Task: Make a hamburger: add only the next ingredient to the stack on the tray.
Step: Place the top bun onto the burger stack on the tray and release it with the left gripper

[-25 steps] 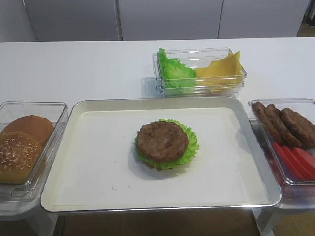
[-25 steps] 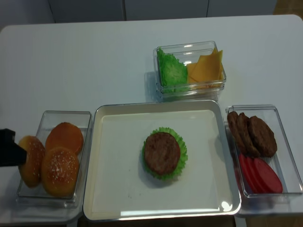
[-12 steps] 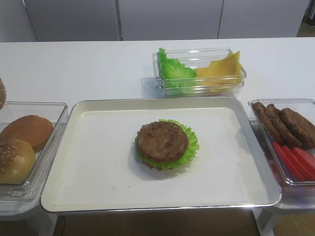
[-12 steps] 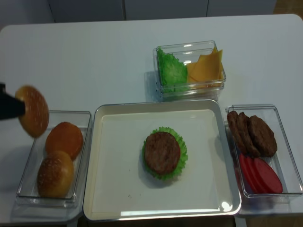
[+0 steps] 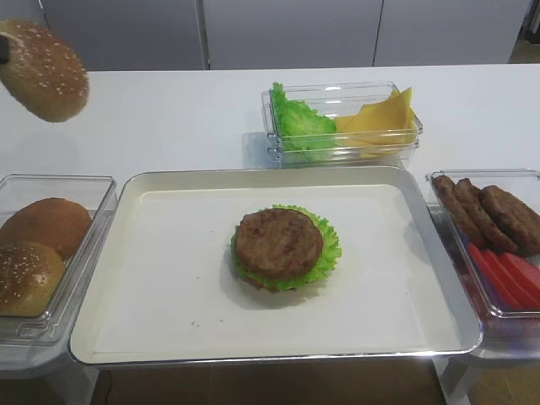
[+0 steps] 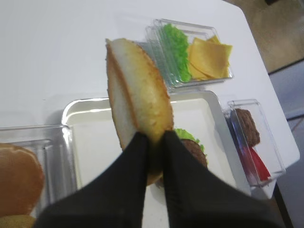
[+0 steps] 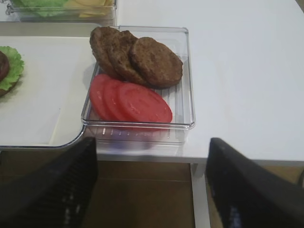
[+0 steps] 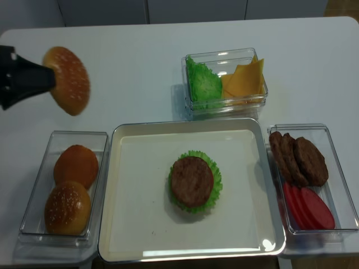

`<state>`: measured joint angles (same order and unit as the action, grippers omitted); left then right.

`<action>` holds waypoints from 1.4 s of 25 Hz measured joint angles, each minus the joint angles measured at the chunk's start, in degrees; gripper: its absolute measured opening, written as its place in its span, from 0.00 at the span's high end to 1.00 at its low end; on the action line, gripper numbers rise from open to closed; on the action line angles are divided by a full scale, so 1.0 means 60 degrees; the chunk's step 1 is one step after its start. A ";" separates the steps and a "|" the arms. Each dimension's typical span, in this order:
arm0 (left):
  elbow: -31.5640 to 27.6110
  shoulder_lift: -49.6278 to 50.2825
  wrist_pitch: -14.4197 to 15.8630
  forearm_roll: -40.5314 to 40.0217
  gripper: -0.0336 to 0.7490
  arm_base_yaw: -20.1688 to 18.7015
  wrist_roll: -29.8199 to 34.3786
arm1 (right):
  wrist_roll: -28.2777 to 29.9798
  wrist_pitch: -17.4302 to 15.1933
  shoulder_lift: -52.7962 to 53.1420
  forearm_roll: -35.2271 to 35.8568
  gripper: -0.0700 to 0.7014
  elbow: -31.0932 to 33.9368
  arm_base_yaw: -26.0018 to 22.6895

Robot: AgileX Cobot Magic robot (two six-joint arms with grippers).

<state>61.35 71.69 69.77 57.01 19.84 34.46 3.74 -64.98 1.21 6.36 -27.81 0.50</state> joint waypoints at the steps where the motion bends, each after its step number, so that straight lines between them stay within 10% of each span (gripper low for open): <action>1: 0.0000 0.0000 0.0000 0.0005 0.88 -0.0319 0.0000 | 0.0000 0.0000 0.0000 0.0000 0.20 0.0000 0.0000; 13: 0.0000 0.0312 0.0018 0.0084 0.89 -0.3410 0.0000 | 0.0000 0.0000 0.0000 0.0000 0.20 0.0000 0.0000; 35: -0.0178 0.2684 -0.0287 0.1514 0.90 -0.5547 0.0505 | 0.0000 0.0000 0.0000 0.0000 0.20 0.0000 0.0000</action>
<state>60.28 87.80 68.05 66.10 -13.44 37.49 3.74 -64.98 1.21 6.36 -27.81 0.50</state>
